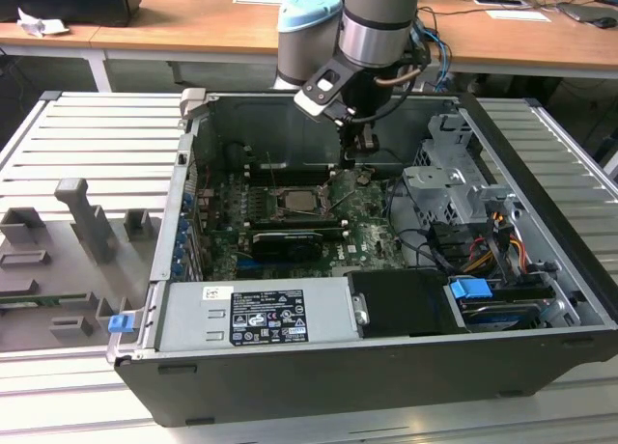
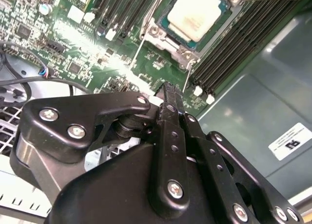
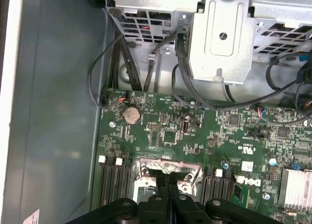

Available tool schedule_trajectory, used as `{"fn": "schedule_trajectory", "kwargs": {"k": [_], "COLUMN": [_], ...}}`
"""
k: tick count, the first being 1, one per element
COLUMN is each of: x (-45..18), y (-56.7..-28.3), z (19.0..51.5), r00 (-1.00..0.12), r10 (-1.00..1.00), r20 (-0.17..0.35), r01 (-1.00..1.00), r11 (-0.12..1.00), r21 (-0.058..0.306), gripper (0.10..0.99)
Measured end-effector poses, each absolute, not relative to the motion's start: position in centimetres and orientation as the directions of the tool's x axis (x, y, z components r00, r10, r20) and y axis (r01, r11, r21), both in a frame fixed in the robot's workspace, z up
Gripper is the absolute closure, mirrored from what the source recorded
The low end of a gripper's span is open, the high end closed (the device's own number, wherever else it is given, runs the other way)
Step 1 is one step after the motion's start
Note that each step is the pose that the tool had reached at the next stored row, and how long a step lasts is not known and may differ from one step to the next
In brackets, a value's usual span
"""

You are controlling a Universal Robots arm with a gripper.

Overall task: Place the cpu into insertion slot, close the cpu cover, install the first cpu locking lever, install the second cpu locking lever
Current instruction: 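Close the cpu cover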

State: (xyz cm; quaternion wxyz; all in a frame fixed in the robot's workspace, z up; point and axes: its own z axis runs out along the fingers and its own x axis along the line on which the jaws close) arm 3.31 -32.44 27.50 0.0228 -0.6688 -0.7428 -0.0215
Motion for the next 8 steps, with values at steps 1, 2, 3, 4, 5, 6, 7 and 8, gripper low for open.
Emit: {"fn": "schedule_trajectory", "kwargs": {"k": [1,2,3,4,5,6,7,8], "x": [3.58,3.66,3.76,3.92,4.06,4.20,4.28,4.43], "y": [-32.44,-32.44,-32.45,-32.45,-32.45,-32.45,-32.45,-32.44], "z": [27.50,27.50,27.49,27.47,27.46,27.42,27.39,27.30], "r00": [-0.104,-0.104,-0.104,-0.104,-0.104,-0.104,-0.105,-0.106], "r10": [0.993,0.993,0.993,0.993,0.993,0.993,0.993,0.992], "r20": [0.063,0.062,0.063,0.063,0.062,0.062,0.062,0.062], "r01": [0.995,0.995,0.995,0.995,0.995,0.995,0.994,0.994], "r11": [0.105,0.105,0.105,0.104,0.104,0.104,0.105,0.106], "r21": [0.001,0.001,0.001,0.001,0.001,0.001,0.001,0.001], "gripper": [0.980,0.980,0.980,0.980,0.980,0.980,0.980,0.980]}}
